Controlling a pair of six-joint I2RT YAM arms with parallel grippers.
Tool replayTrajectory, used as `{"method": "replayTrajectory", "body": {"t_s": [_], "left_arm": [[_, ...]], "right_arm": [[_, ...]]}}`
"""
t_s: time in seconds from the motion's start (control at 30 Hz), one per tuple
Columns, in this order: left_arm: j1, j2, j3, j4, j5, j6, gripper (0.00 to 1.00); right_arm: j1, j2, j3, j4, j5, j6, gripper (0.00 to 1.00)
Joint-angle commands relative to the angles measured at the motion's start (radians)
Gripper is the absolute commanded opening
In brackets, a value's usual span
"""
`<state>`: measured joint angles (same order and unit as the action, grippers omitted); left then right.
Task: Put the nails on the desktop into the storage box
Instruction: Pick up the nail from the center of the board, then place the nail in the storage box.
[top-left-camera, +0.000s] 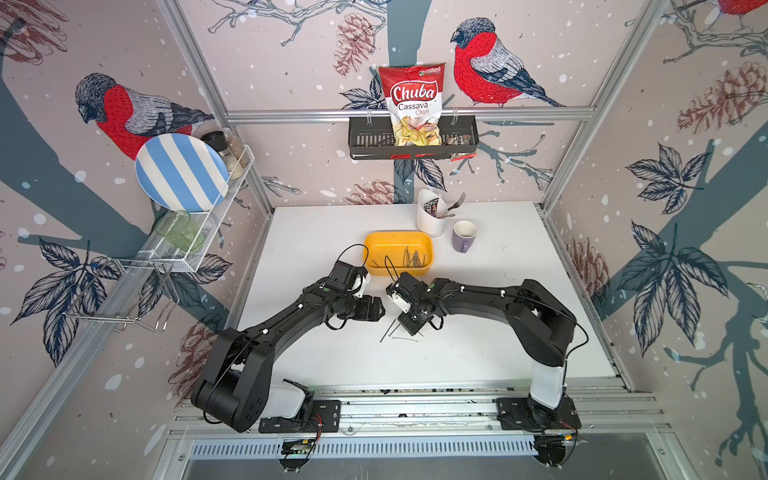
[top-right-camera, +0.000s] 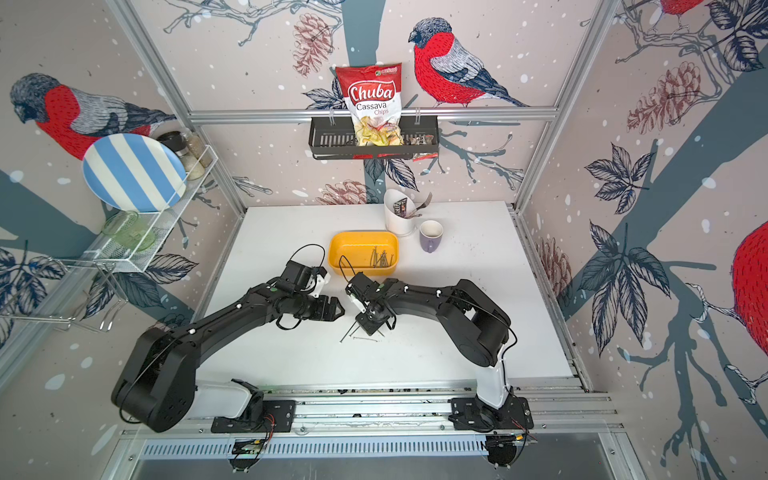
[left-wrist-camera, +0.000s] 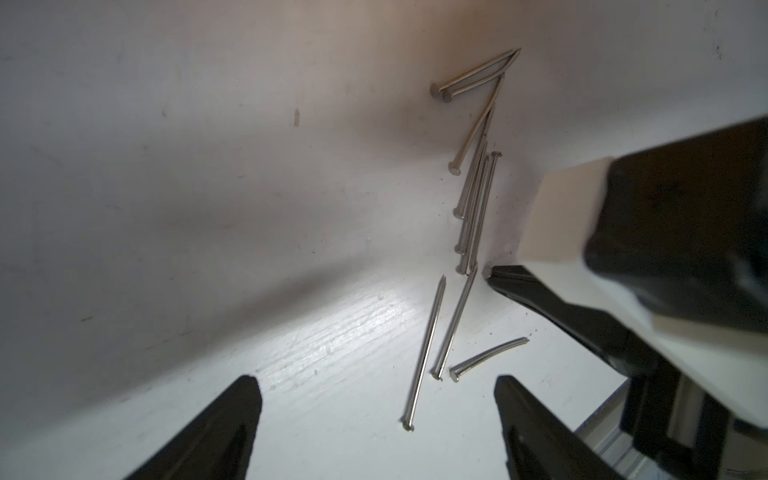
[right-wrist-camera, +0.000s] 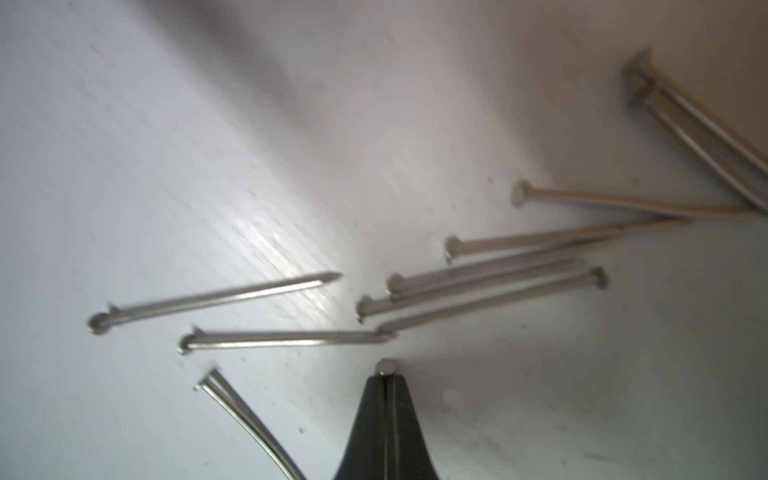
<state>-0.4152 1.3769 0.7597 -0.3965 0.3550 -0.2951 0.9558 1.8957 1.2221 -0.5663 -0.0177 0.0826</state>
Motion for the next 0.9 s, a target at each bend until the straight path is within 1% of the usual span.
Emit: {"method": "replayTrajectory", "body": {"t_s": [0.0,0.17,0.23,0.3,0.43,0.57,0.63,0.73,0.87], "left_arm": [[0.004,-0.005,0.007,0.006,-0.012,0.008,0.90],[0.005,-0.006,0.011,0.013,-0.017,0.004,0.90],[0.005,-0.006,0.015,0.010,-0.022,0.004,0.90],[0.008,-0.006,0.024,0.008,-0.028,0.004,0.90],[0.010,-0.004,0.035,0.007,-0.029,0.006,0.90],[0.010,-0.001,0.044,0.000,-0.030,0.011,0.90],[0.012,-0.005,0.045,-0.003,-0.034,0.014,0.90],[0.016,-0.017,0.046,-0.010,-0.037,0.016,0.90],[0.020,-0.027,0.049,-0.022,-0.039,0.022,0.90]], "right_arm": [[-0.045,-0.064,0.017,-0.076,0.017,0.035,0.02],[-0.136,-0.143,0.128,-0.092,-0.081,0.100,0.01],[-0.168,-0.144,0.196,-0.096,-0.103,0.143,0.02],[-0.198,-0.119,0.306,-0.116,-0.108,0.191,0.01],[-0.221,-0.008,0.532,-0.149,-0.079,0.261,0.01],[-0.220,0.185,0.806,-0.232,0.003,0.303,0.01],[-0.219,0.272,0.914,-0.272,0.041,0.314,0.01],[-0.223,0.357,0.977,-0.272,0.114,0.330,0.00],[-0.249,0.419,0.981,-0.235,0.147,0.370,0.00]]}}
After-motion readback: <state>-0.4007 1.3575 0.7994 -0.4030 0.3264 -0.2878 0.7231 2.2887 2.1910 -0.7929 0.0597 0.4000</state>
